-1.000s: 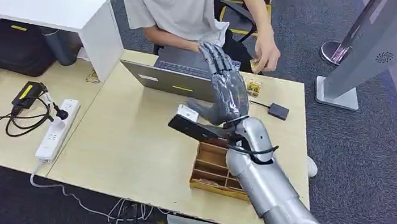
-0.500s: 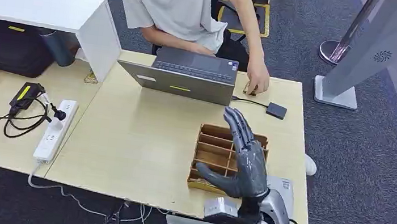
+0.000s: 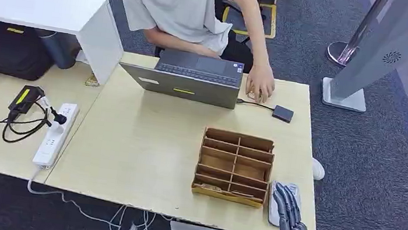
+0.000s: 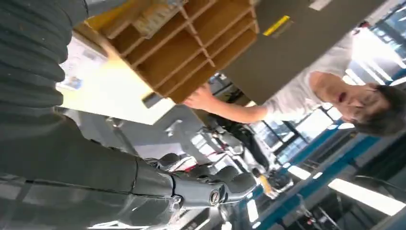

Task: Pass the card to the sensor for recognition and then transmit it.

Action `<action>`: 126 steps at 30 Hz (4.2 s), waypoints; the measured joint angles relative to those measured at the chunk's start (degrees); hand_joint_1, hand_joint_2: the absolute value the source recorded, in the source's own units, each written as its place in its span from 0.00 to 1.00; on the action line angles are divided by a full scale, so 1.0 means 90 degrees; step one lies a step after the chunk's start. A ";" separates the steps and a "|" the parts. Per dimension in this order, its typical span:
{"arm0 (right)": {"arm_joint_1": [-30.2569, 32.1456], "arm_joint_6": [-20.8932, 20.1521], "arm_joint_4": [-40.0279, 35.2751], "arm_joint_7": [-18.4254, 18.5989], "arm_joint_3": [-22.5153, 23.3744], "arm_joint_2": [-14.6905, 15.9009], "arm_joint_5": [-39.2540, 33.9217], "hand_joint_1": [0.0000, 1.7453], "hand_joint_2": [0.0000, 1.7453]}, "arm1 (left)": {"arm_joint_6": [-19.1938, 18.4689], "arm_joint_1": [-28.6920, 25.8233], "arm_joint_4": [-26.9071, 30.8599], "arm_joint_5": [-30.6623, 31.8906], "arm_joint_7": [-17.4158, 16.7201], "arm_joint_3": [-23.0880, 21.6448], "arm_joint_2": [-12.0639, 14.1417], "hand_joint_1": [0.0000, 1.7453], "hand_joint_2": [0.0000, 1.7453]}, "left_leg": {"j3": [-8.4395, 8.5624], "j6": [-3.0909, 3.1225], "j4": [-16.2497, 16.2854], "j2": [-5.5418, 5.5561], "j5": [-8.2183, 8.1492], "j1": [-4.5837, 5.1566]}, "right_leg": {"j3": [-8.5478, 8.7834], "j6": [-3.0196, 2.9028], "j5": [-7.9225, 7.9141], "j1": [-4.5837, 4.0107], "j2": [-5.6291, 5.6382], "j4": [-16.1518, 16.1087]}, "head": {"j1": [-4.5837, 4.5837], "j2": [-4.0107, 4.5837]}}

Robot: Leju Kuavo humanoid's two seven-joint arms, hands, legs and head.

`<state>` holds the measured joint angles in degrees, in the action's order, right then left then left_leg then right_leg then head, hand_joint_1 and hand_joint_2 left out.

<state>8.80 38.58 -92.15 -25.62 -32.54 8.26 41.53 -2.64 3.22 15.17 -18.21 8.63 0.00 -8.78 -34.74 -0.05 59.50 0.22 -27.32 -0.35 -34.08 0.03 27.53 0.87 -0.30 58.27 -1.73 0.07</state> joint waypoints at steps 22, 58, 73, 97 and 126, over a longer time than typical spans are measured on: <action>-0.0146 0.0134 0.2014 -0.1020 0.2094 -0.1890 0.3276 0.00 1.00 | 0.0199 0.0126 0.0158 0.0316 -0.0420 -0.0131 -0.0148 0.00 1.00 | 0.0017 -0.0011 -0.0001 0.0001 0.0009 -0.0011 | 0.0019 -0.0006 -0.0004 -0.0010 0.0000 0.0003 | 0.0000 0.0000; -0.1230 0.0134 0.2310 -0.0017 0.1797 -0.2465 0.4656 0.00 1.00 | 0.0607 0.0852 0.0199 0.0100 -0.1365 -0.0245 -0.0083 0.00 1.00 | 0.0020 -0.0027 -0.0001 0.0002 0.0022 -0.0018 | 0.0022 -0.0016 -0.0010 -0.0013 -0.0001 0.0009 | 0.0000 0.0000; -0.1236 0.0134 0.2849 0.0664 0.1744 -0.2237 0.4806 0.00 1.00 | 0.0639 0.0868 0.0185 0.0226 -0.1430 -0.0240 -0.0034 0.00 1.00 | 0.0020 -0.0027 -0.0001 0.0002 0.0022 -0.0018 | 0.0021 -0.0016 -0.0010 -0.0013 -0.0001 0.0008 | -0.0002 0.0000; -0.1305 0.0136 0.3393 0.0982 0.1758 -0.1974 0.4816 0.00 1.00 | 0.0617 0.0872 0.0177 0.0318 -0.1474 -0.0204 0.0007 0.00 1.00 | 0.0020 -0.0027 -0.0001 0.0002 0.0022 -0.0019 | 0.0022 -0.0016 -0.0011 -0.0013 -0.0001 0.0008 | 0.0000 0.0000; -0.1719 0.0136 0.3408 0.1042 0.1637 -0.1972 0.4692 0.00 1.00 | 0.0614 0.0878 0.0175 0.0493 -0.1506 -0.0180 -0.0010 0.00 1.00 | 0.0020 -0.0027 0.0000 0.0002 0.0022 -0.0020 | 0.0022 -0.0016 -0.0011 -0.0013 -0.0001 0.0009 | 0.0000 0.0000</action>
<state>-6.68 39.80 -61.48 -16.24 -17.81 -9.49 83.76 2.88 11.12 16.74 -13.77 -4.92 -1.62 -8.87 -34.56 -0.29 59.50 0.24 -27.12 -0.52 -33.88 -0.12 27.43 0.75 -0.31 58.35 -1.73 0.07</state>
